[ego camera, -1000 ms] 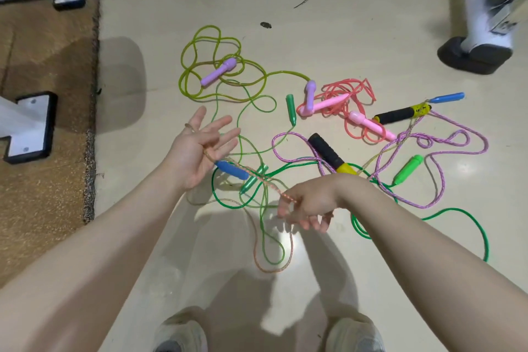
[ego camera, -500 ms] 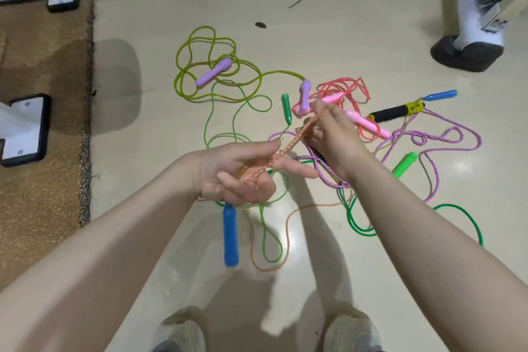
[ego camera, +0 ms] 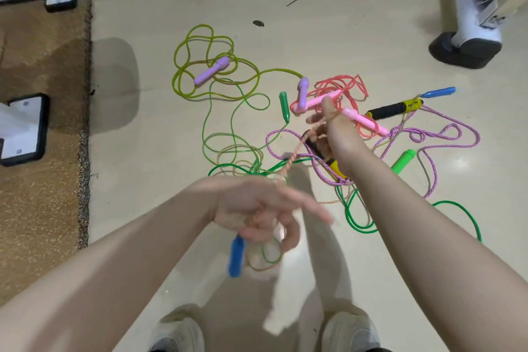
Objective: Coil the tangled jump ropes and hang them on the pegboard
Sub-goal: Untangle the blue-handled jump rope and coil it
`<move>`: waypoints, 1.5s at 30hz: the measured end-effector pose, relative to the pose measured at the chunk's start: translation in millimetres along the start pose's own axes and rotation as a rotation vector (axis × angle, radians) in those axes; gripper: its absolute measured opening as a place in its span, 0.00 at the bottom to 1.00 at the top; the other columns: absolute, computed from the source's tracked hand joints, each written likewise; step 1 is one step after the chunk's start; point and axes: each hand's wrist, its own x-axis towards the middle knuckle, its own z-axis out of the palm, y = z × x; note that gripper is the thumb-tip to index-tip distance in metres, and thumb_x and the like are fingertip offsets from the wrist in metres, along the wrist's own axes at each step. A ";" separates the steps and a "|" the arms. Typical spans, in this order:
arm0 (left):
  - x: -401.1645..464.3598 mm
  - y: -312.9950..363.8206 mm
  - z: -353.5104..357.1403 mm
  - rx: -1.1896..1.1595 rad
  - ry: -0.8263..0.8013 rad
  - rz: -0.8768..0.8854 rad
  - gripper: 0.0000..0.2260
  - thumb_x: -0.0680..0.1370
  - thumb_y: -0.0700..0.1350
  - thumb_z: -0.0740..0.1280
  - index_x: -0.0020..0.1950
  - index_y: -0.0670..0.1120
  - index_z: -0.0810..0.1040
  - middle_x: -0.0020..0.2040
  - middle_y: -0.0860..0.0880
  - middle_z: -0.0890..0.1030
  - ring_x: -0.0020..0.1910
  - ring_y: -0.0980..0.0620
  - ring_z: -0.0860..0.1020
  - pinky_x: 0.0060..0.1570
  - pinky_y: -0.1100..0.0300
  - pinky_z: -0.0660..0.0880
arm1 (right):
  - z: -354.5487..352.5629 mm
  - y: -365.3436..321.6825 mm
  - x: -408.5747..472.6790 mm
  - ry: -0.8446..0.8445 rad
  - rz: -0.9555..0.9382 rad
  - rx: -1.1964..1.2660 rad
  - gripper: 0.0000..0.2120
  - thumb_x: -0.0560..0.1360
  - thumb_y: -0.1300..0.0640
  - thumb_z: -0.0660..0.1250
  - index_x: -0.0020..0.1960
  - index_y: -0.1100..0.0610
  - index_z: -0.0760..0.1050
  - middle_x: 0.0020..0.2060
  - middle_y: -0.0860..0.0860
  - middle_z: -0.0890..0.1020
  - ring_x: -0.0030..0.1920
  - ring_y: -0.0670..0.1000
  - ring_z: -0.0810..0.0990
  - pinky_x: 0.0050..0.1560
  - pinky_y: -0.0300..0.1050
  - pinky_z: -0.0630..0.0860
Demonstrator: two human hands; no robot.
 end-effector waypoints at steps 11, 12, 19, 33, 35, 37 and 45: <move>-59.4 -9.1 -58.6 -0.594 1.063 0.809 0.26 0.80 0.37 0.54 0.76 0.54 0.53 0.68 0.42 0.72 0.61 0.42 0.76 0.48 0.44 0.79 | 13.7 -15.9 -39.0 -0.981 0.072 -0.798 0.06 0.75 0.60 0.67 0.50 0.58 0.80 0.27 0.50 0.78 0.27 0.46 0.76 0.31 0.35 0.73; -57.8 -15.2 -59.1 -0.561 1.076 0.727 0.25 0.81 0.38 0.53 0.76 0.53 0.52 0.67 0.43 0.72 0.62 0.41 0.75 0.49 0.42 0.78 | 11.1 -28.1 -40.4 -0.977 -0.017 -0.730 0.05 0.75 0.62 0.67 0.48 0.58 0.80 0.25 0.49 0.77 0.26 0.46 0.74 0.31 0.36 0.71; -27.4 -0.6 -50.0 -0.312 1.167 0.551 0.23 0.81 0.39 0.57 0.75 0.47 0.56 0.66 0.45 0.74 0.67 0.48 0.71 0.67 0.51 0.67 | 7.9 -55.6 -39.8 -0.888 -0.355 -0.397 0.08 0.70 0.52 0.67 0.36 0.54 0.82 0.30 0.68 0.69 0.30 0.62 0.64 0.34 0.50 0.60; -94.4 -35.2 -85.6 -1.056 0.390 0.749 0.18 0.81 0.44 0.57 0.64 0.31 0.69 0.40 0.35 0.77 0.21 0.47 0.69 0.22 0.58 0.69 | 4.6 25.5 -14.4 -0.693 0.209 -0.987 0.20 0.80 0.47 0.56 0.41 0.56 0.80 0.23 0.49 0.64 0.23 0.48 0.60 0.27 0.40 0.59; -86.2 -23.2 -80.9 -0.836 0.642 0.596 0.15 0.78 0.41 0.59 0.64 0.39 0.69 0.37 0.41 0.78 0.18 0.56 0.63 0.16 0.64 0.65 | 4.8 24.7 -10.5 -0.596 0.092 -0.967 0.13 0.79 0.50 0.59 0.41 0.53 0.78 0.27 0.50 0.68 0.27 0.50 0.63 0.30 0.42 0.61; -71.6 -22.0 -76.1 -0.720 0.969 0.581 0.14 0.79 0.39 0.56 0.65 0.45 0.66 0.38 0.42 0.80 0.17 0.58 0.68 0.17 0.69 0.66 | 6.9 13.8 -13.4 -0.730 0.062 -0.871 0.12 0.78 0.52 0.61 0.40 0.50 0.80 0.24 0.48 0.68 0.27 0.50 0.62 0.30 0.43 0.59; -37.9 -28.9 -61.6 -0.438 1.100 0.401 0.24 0.82 0.42 0.55 0.76 0.49 0.49 0.50 0.43 0.82 0.40 0.47 0.84 0.44 0.53 0.80 | 31.5 -36.2 -46.2 -1.022 -0.213 -0.507 0.08 0.71 0.58 0.65 0.37 0.49 0.80 0.29 0.57 0.73 0.32 0.51 0.66 0.31 0.38 0.60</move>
